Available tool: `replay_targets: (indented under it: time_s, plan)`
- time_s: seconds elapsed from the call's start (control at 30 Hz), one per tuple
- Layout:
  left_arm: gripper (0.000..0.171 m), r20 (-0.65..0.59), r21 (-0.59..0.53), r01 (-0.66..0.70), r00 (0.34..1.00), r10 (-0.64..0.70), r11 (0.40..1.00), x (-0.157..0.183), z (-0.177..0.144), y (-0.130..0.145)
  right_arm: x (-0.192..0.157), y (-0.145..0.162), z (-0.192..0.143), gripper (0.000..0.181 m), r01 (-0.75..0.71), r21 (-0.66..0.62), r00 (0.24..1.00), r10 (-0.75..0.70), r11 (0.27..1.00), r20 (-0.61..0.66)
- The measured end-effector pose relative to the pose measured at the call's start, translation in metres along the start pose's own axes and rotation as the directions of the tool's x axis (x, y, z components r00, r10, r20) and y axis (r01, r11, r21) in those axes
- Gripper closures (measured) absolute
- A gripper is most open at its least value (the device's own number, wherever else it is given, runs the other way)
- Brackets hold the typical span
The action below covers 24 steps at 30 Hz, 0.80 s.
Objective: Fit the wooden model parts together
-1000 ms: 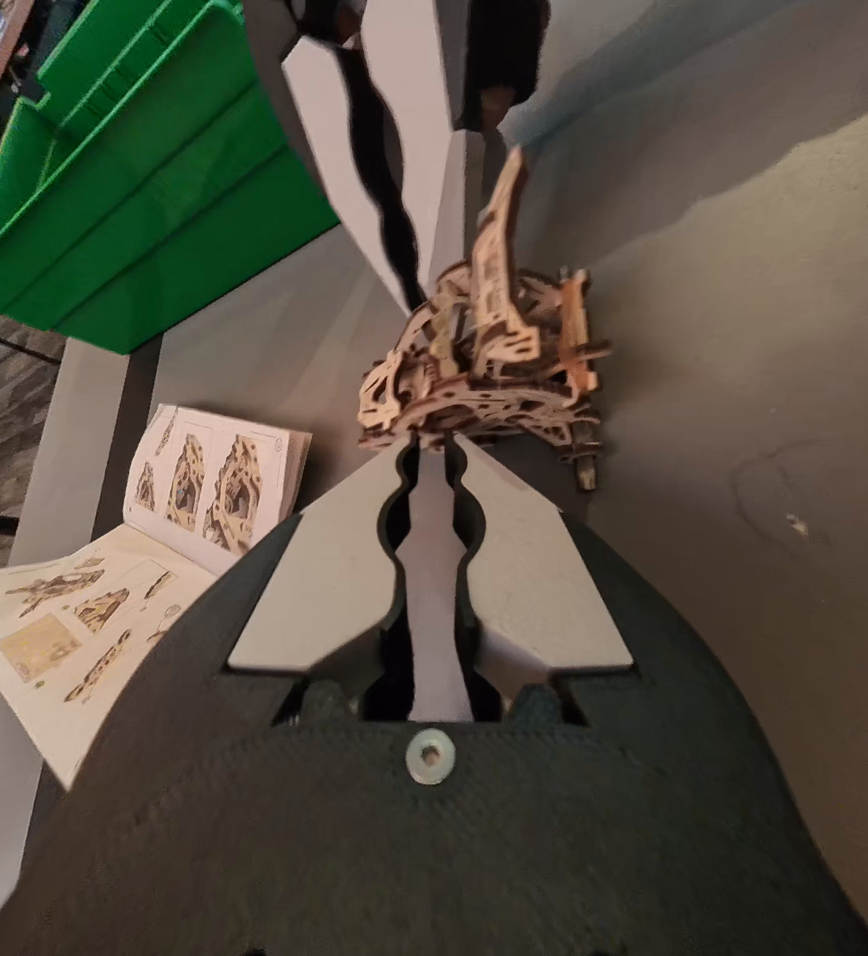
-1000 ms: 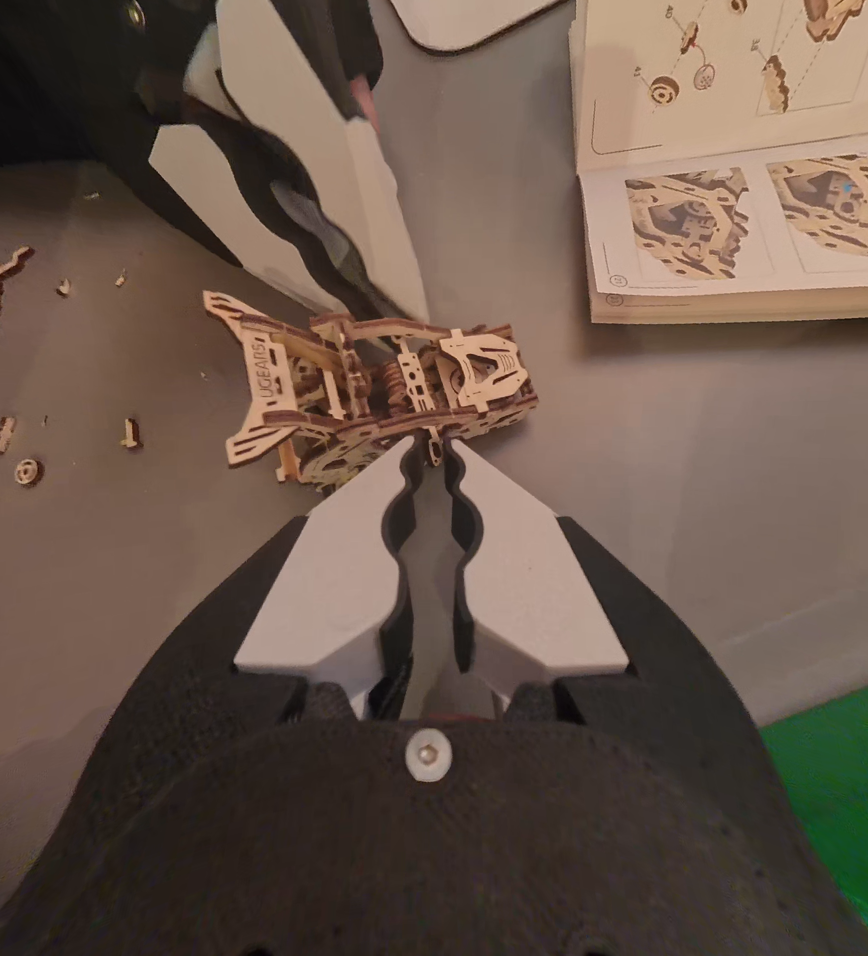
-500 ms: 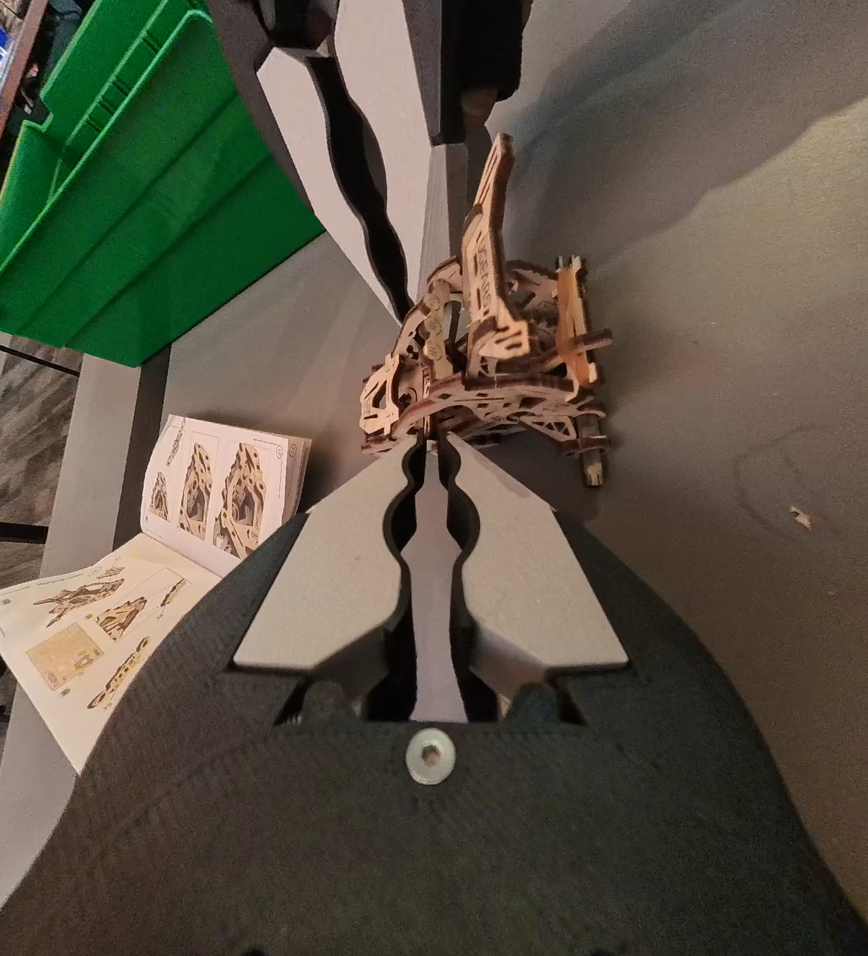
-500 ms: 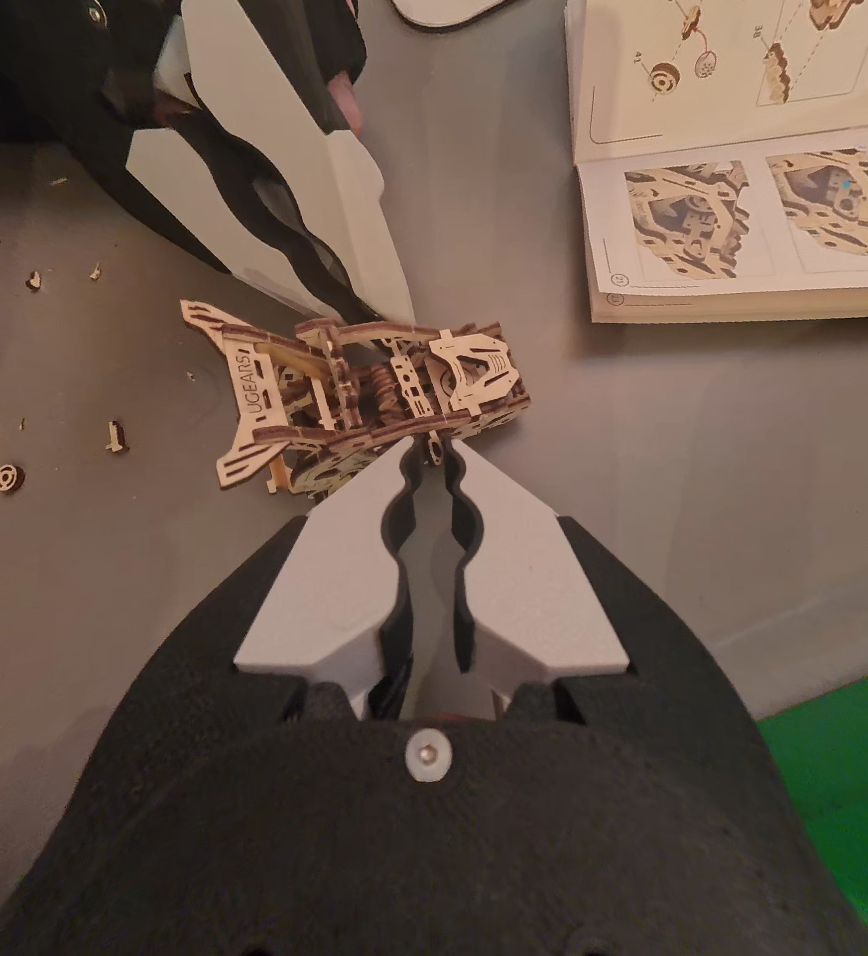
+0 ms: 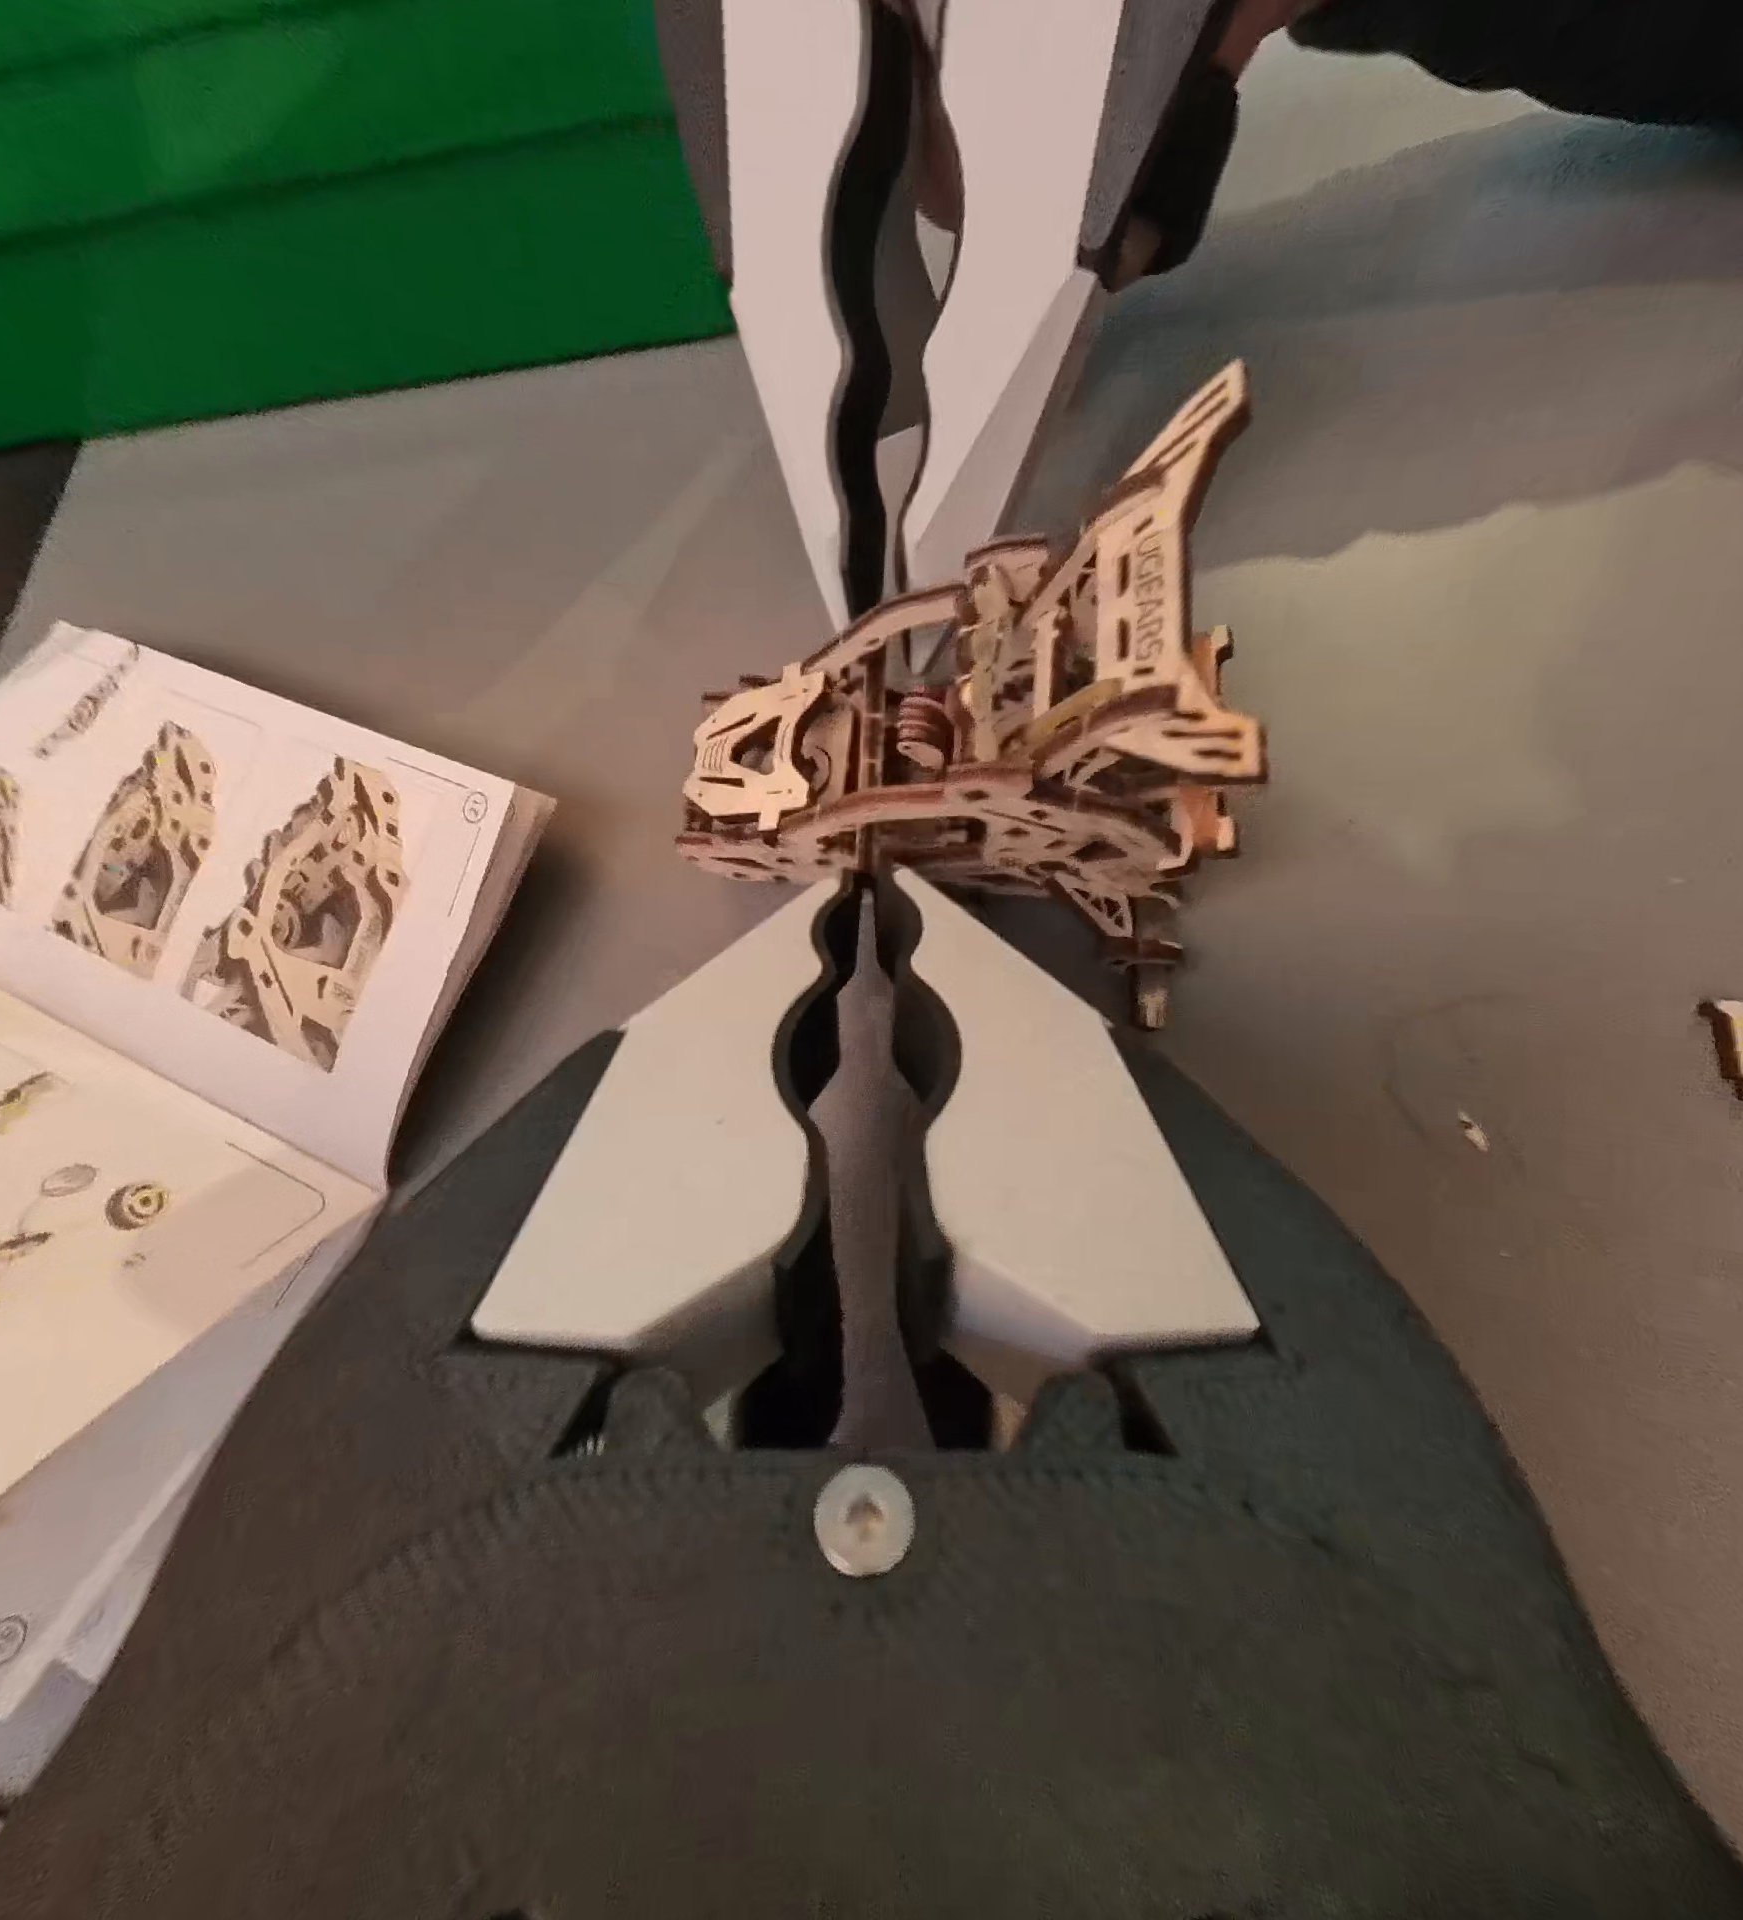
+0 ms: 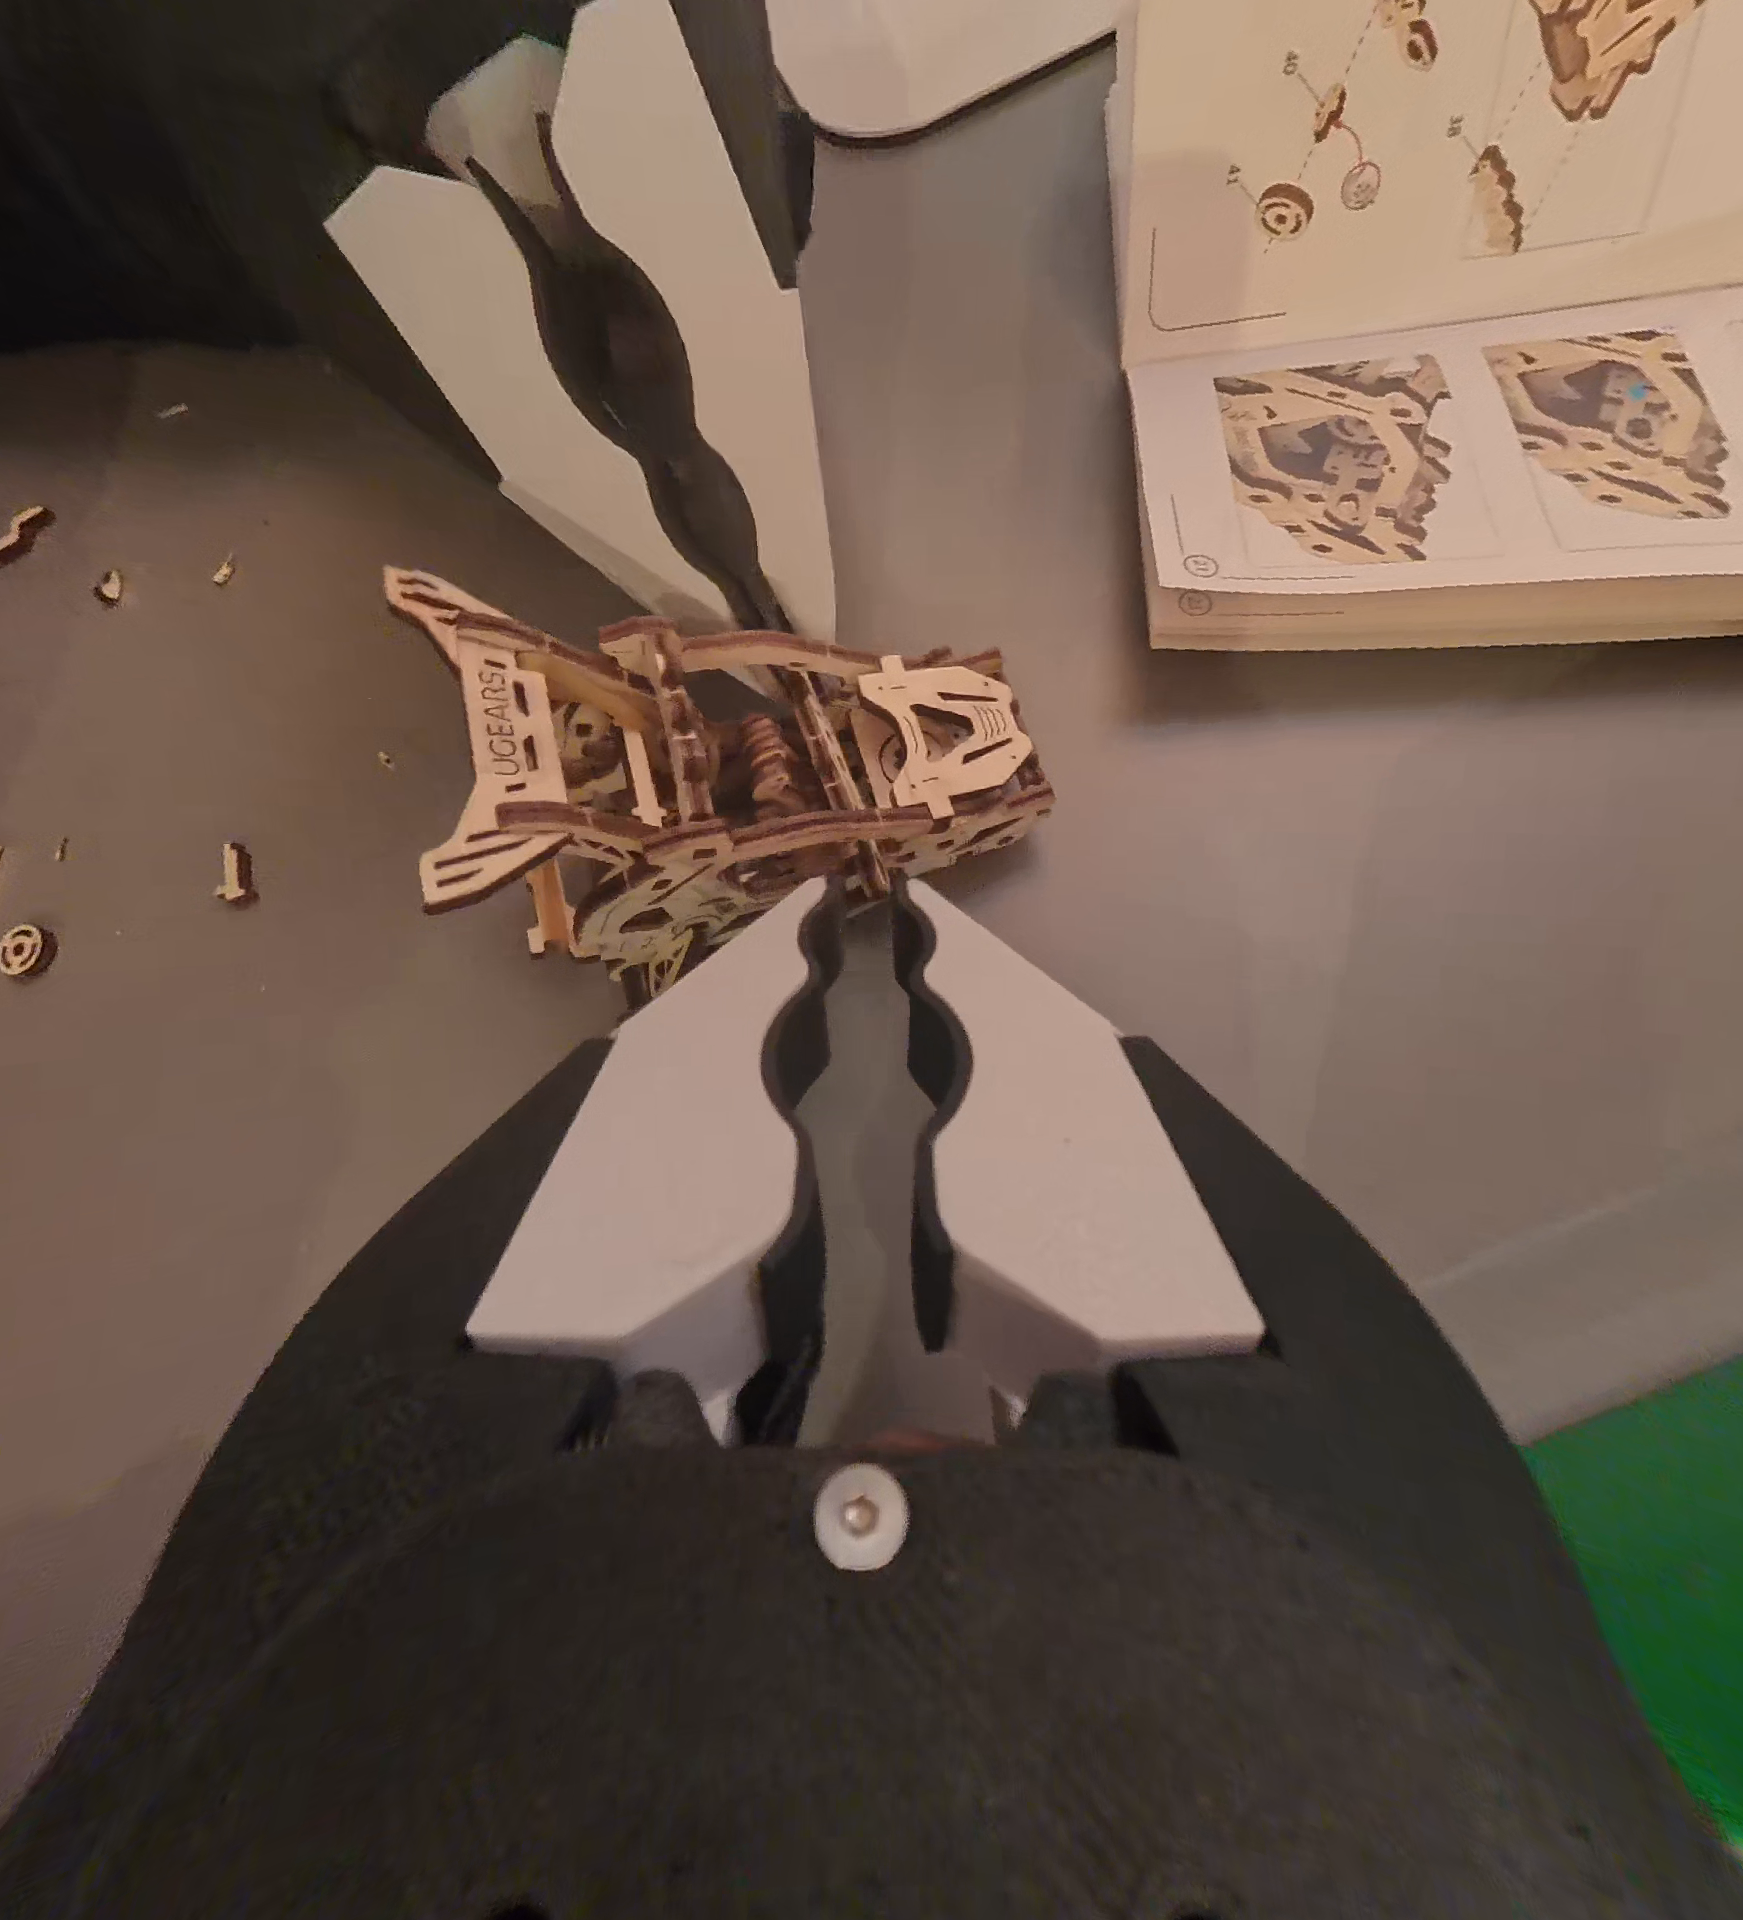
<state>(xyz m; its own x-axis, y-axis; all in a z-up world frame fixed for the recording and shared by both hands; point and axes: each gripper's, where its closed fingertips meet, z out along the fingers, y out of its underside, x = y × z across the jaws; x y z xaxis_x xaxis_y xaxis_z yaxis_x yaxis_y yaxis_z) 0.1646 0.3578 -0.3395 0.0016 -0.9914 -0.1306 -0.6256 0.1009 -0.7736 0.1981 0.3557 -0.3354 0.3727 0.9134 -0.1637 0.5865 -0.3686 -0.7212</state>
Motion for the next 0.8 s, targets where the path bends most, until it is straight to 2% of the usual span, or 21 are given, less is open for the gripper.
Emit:
replay_targets:
  time_s: [0.17,0.43,0.7,0.8]
  plan:
    - [0.171,-0.072,-0.018,0.096,0.993,-0.098,0.995,0.0,0.002,0.002,0.003,-0.001,0.002,0.179,-0.006,0.017,1.0,0.006,1.0,0.0]
    - [0.171,-0.187,-0.042,0.276,0.942,-0.279,0.96,0.0,0.004,0.0,0.004,0.0,0.001,0.18,-0.036,0.028,0.999,0.035,0.999,0.011]
    - [0.171,-0.26,-0.07,0.36,0.894,-0.365,0.93,0.003,0.008,-0.003,0.011,0.001,-0.001,0.163,-0.075,0.041,0.997,0.074,0.996,0.016]
    - [0.171,-0.28,-0.078,0.377,0.88,-0.383,0.923,0.003,0.008,-0.003,0.019,0.001,-0.002,0.15,-0.066,0.049,0.998,0.065,0.997,0.012]
